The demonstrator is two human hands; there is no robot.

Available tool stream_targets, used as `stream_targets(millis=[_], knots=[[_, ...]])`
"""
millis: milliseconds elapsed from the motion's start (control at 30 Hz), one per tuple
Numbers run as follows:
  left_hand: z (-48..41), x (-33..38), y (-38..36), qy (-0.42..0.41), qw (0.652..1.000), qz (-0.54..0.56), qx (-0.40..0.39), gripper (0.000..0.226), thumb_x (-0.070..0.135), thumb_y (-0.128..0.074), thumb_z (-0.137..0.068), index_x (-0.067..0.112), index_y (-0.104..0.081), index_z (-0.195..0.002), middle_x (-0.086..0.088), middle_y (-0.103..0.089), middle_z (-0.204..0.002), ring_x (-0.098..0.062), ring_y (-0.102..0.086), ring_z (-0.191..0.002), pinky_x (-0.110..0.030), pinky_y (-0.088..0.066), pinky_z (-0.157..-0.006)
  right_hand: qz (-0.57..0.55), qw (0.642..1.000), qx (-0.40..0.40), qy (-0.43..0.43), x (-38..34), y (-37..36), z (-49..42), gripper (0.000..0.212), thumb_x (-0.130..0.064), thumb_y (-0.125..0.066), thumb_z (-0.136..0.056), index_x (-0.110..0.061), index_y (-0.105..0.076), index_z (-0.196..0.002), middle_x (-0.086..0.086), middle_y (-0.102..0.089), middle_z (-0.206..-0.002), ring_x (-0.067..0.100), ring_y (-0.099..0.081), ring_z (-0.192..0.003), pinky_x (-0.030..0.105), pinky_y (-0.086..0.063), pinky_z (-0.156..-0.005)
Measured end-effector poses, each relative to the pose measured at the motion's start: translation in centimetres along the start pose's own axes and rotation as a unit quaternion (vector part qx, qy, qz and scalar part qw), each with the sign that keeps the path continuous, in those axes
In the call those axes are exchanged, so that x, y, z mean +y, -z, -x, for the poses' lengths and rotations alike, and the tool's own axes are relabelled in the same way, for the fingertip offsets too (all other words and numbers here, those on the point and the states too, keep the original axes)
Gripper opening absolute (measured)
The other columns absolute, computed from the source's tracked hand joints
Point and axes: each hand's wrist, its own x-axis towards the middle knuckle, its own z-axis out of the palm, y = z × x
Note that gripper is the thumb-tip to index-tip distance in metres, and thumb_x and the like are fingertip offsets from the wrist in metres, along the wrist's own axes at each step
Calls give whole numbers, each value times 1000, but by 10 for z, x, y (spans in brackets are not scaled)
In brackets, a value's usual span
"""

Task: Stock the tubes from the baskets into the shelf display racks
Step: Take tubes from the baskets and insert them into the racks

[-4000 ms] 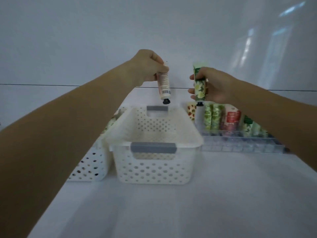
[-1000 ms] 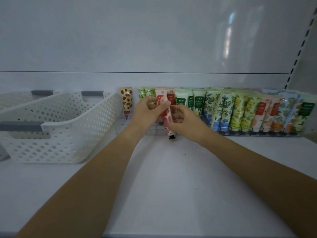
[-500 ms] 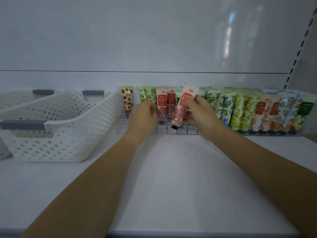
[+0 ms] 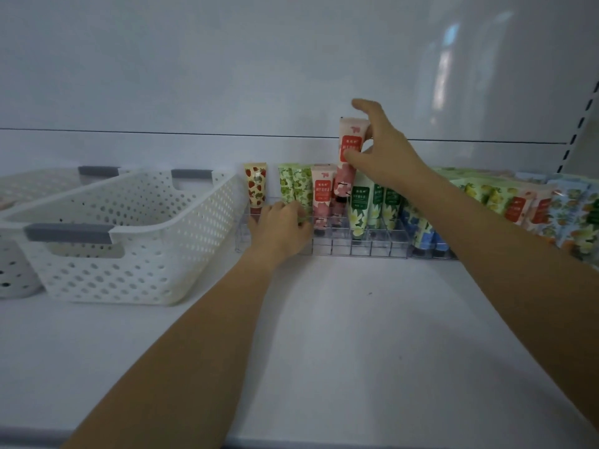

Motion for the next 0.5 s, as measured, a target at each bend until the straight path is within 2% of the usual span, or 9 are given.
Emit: stream_targets(millis=[100,200,300,367,500], knots=[[0,-3,2,-2,1000,9,1,32,31,-48,-91,14,-56,-117,-11,-53,-127,-32,-41,-124,-52,-32,-104,47,998,-42,-21,-1,-2,-15,41,-11,-56,-86,-19,-42,-124,2,-51,-96,7,-49,-66,13,-38,-48],[0,-5,3,3,1000,22,-1,32,32,-49,-91,16,-56,-117,-11,-52,-128,-32,-41,-124,-53,-33,-104,124,985,-106,-51,5,-7,-20,31,-12,-54,-88,-16,-46,-118,4,-49,-102,19,-50,-82,25,-36,-58],[-2,-4,3,5,999,33,-6,30,31,-50,-90,15,-56,-115,-12,-55,-121,-35,-49,-114,-55,-37,-100,153,975,-154,-49,11,-12,-19,27,-12,-51,-90,-14,-49,-117,3,-48,-105,19,-47,-90,26,-35,-70],[-2,-4,3,7,999,39,-8,29,30,-52,-89,15,-56,-113,-12,-57,-113,-37,-52,-108,-56,-39,-97,161,972,-162,-51,14,-13,-19,22,-13,-50,-91,-13,-55,-113,4,-55,-109,16,-47,-92,26,-35,-73],[-1,-3,3,3,999,47,6,29,30,-53,-87,15,-58,-112,-10,-59,-113,-34,-53,-106,-50,-42,-95,154,978,-131,-48,17,-15,-19,24,-13,-52,-92,-10,-61,-113,8,-60,-117,13,-48,-92,25,-38,-77]])
